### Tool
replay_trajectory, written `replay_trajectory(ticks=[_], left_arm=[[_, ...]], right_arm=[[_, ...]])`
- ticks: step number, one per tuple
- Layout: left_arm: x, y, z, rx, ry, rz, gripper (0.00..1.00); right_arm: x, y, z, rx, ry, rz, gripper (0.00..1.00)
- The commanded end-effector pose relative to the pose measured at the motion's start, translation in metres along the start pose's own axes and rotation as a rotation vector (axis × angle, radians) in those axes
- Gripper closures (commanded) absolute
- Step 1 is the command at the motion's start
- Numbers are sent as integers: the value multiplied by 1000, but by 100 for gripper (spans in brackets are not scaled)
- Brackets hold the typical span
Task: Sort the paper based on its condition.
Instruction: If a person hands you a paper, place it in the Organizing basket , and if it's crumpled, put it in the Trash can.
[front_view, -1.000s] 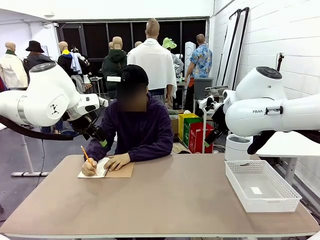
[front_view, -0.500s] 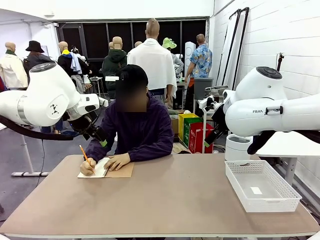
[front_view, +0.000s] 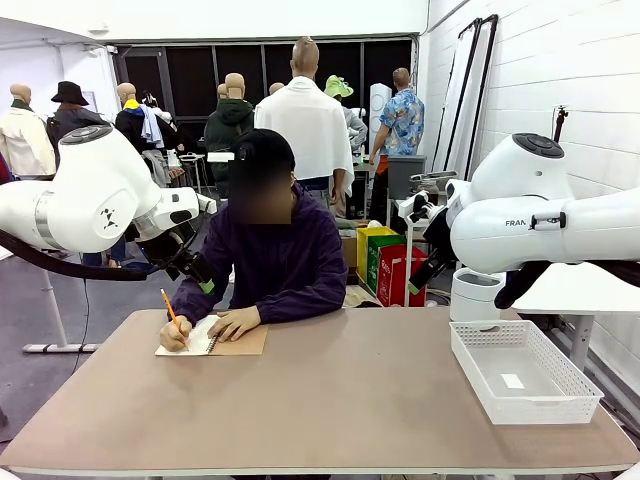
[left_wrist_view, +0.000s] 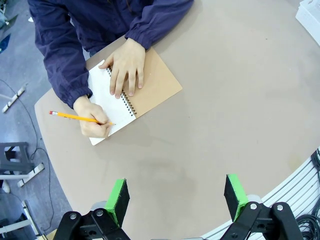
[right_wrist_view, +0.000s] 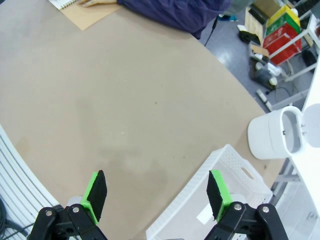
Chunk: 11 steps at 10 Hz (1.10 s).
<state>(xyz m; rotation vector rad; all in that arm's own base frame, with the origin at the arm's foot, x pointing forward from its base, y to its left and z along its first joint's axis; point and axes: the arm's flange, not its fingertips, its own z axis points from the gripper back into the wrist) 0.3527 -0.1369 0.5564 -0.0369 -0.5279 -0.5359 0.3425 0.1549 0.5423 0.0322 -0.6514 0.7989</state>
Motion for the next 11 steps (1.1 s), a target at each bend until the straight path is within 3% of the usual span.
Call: replay_trajectory(ticks=[1,11], left_arm=[[0,-1,1,-9,-6,2,0],[0,-1,1,-9,-6,2,0]], right_arm=[[0,-1,0,-2,-3,0,0],[0,-1,0,-2,-3,0,0]])
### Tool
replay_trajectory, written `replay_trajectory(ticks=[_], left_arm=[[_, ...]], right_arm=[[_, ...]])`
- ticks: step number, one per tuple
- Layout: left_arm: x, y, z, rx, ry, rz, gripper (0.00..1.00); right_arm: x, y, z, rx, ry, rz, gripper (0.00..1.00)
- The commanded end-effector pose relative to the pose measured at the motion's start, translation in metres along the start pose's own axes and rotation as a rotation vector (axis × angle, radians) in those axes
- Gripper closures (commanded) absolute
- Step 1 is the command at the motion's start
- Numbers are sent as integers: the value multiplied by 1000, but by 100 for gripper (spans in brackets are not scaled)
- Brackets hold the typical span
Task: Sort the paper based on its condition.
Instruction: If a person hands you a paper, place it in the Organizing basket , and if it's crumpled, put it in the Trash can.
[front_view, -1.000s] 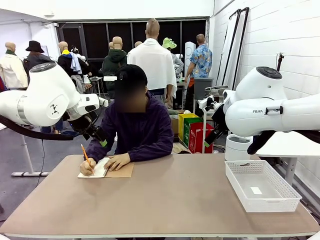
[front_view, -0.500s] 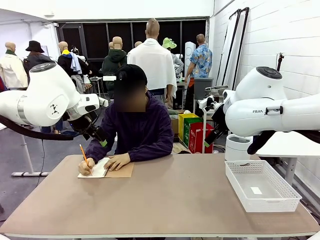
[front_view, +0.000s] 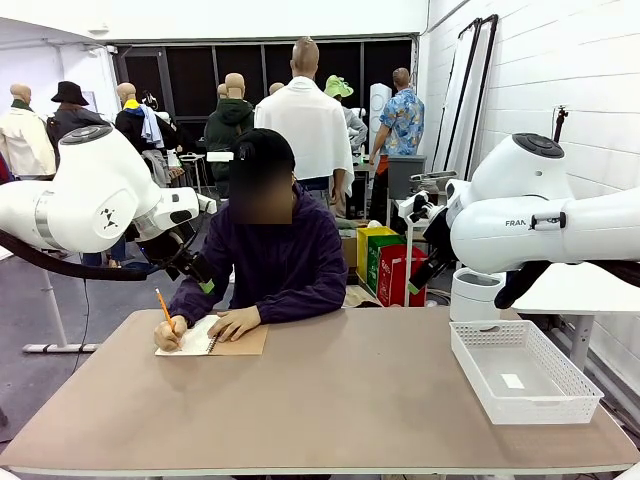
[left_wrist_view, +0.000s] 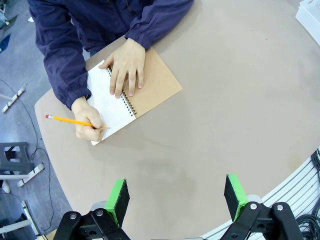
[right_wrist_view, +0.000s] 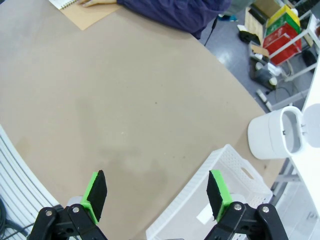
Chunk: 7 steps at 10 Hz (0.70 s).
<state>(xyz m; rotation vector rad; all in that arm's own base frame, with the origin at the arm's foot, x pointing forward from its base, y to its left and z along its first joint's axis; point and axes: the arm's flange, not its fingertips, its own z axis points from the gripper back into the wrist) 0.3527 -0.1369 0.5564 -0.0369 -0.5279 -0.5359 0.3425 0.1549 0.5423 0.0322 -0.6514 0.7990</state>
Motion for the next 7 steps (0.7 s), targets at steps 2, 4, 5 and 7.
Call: replay_trajectory(ticks=[2,4,5,7], left_arm=[[0,-1,1,-9,-6,2,0],[0,-1,1,-9,-6,2,0],[0,-1,1,-9,-6,2,0],[0,-1,1,-9,-6,2,0]], right_arm=[[0,-1,0,-2,-3,-1,0],[0,-1,0,-2,-3,-1,0],[0,-1,0,-2,-3,-1,0],[0,-1,0,-2,-3,-1,0]])
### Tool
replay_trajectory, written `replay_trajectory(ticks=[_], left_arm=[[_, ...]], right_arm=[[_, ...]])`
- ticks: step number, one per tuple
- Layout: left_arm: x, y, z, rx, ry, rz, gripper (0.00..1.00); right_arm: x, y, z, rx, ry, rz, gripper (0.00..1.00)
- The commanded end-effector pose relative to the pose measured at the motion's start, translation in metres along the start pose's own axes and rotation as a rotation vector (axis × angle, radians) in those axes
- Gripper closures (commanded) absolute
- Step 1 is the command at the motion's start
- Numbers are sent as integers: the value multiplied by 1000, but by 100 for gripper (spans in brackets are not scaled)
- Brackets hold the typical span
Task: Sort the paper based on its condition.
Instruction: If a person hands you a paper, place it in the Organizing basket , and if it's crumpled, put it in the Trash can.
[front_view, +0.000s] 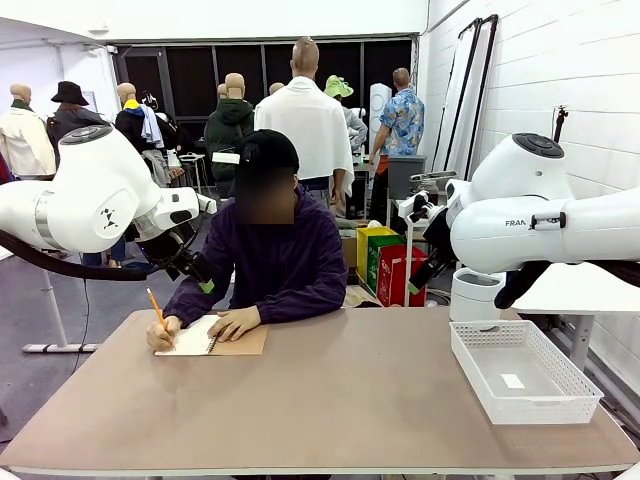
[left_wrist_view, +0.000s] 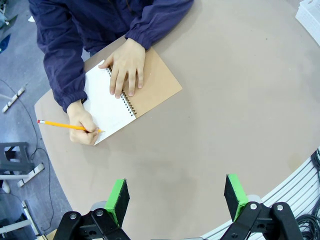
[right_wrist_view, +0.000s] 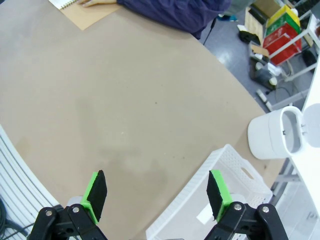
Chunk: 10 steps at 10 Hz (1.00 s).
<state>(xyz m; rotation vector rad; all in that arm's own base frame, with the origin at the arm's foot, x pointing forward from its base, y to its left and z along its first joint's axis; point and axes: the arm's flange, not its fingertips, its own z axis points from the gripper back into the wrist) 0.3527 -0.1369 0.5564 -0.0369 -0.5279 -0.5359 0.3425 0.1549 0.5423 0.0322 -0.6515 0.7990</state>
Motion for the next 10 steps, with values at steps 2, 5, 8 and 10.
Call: replay_trajectory(ticks=[2,5,8,10], left_arm=[[0,-1,1,-9,-6,2,0],[0,-1,1,-9,-6,2,0],[0,-1,1,-9,-6,2,0],[0,-1,1,-9,-6,2,0]], right_arm=[[0,-1,0,-2,-3,0,0],[0,-1,0,-2,-3,0,0],[0,-1,0,-2,-3,0,0],[0,-1,0,-2,-3,0,0]])
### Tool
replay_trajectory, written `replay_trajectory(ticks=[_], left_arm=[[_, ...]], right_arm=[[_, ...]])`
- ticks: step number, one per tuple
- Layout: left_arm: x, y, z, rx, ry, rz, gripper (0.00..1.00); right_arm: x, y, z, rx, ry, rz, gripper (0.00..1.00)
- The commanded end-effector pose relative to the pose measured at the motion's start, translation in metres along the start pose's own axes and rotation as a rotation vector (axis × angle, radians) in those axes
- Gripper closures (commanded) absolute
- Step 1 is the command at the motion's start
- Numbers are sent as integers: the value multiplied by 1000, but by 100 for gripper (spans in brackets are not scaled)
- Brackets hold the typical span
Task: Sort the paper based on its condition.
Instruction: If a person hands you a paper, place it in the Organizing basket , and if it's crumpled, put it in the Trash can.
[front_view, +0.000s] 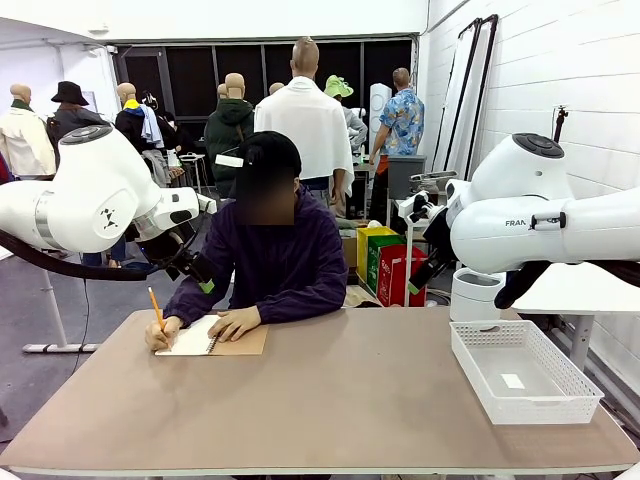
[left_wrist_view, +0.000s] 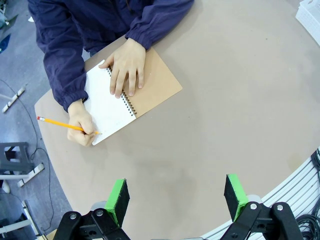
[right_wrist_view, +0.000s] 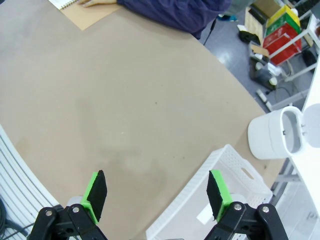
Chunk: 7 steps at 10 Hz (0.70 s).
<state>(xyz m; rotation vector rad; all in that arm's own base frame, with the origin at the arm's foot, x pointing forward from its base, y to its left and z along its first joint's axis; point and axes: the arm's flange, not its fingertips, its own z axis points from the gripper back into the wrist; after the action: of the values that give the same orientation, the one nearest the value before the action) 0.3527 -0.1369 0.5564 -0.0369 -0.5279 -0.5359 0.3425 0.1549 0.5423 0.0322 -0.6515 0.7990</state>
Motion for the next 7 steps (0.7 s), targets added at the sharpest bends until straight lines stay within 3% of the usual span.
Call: replay_trajectory(ticks=[1,7], left_arm=[[0,-1,1,-9,-6,2,0],[0,-1,1,-9,-6,2,0]], right_arm=[[0,-1,0,-2,-3,-1,0],[0,-1,0,-2,-3,-1,0]])
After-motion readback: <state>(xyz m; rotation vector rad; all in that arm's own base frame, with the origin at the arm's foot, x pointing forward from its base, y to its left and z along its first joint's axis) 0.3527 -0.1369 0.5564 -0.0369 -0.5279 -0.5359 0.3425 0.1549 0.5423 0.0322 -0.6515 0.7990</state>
